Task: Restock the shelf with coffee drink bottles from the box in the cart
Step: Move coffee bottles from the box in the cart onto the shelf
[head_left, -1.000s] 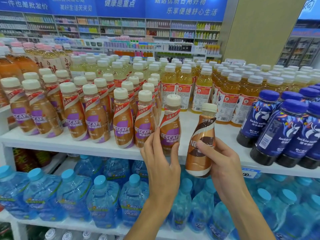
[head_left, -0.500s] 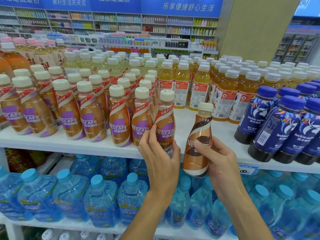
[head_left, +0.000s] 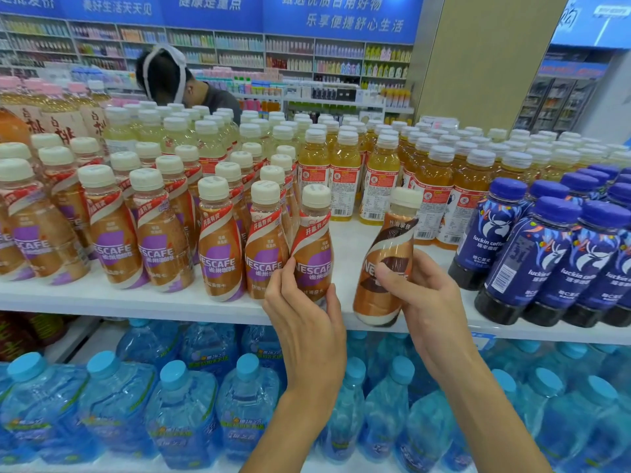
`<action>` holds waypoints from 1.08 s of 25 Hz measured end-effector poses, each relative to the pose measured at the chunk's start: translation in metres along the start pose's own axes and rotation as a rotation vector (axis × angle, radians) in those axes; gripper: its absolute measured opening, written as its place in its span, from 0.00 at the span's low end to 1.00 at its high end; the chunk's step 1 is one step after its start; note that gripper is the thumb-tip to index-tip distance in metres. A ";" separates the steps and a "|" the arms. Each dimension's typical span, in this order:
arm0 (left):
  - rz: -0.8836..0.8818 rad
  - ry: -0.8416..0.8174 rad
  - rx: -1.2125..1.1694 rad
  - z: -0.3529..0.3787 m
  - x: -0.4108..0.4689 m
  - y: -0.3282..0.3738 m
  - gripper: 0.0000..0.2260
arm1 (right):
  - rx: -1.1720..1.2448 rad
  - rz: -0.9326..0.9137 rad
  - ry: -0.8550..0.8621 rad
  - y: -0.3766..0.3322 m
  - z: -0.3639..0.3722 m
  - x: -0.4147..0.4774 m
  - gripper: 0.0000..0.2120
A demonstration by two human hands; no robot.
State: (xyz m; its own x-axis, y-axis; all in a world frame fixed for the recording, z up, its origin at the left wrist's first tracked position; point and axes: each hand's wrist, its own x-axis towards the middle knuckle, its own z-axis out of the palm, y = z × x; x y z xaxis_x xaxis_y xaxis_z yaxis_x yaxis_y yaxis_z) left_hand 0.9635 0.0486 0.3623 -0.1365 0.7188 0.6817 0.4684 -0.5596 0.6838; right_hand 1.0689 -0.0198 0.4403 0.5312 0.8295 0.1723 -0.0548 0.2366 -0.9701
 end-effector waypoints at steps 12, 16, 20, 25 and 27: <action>0.007 -0.048 -0.015 -0.005 -0.001 -0.003 0.34 | -0.281 0.027 -0.055 0.006 0.011 0.124 0.24; 0.006 -0.054 -0.016 -0.005 -0.001 -0.003 0.34 | -0.291 0.024 -0.054 0.014 0.011 0.144 0.23; -0.008 -0.056 -0.023 -0.006 0.000 -0.002 0.34 | -0.313 0.022 -0.106 0.022 0.009 0.146 0.25; -0.012 -0.066 -0.016 -0.006 0.000 -0.003 0.34 | -0.418 0.012 0.020 0.027 0.015 0.127 0.31; -0.011 -0.069 -0.009 -0.006 -0.001 -0.003 0.34 | -0.471 -0.011 0.102 0.028 0.020 0.130 0.32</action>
State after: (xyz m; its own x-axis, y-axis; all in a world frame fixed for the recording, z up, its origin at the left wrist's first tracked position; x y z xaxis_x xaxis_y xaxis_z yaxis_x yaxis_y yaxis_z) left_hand 0.9563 0.0474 0.3613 -0.0806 0.7516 0.6547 0.4590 -0.5550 0.6937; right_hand 1.1197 0.1052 0.4392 0.6112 0.7689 0.1877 0.3276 -0.0298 -0.9444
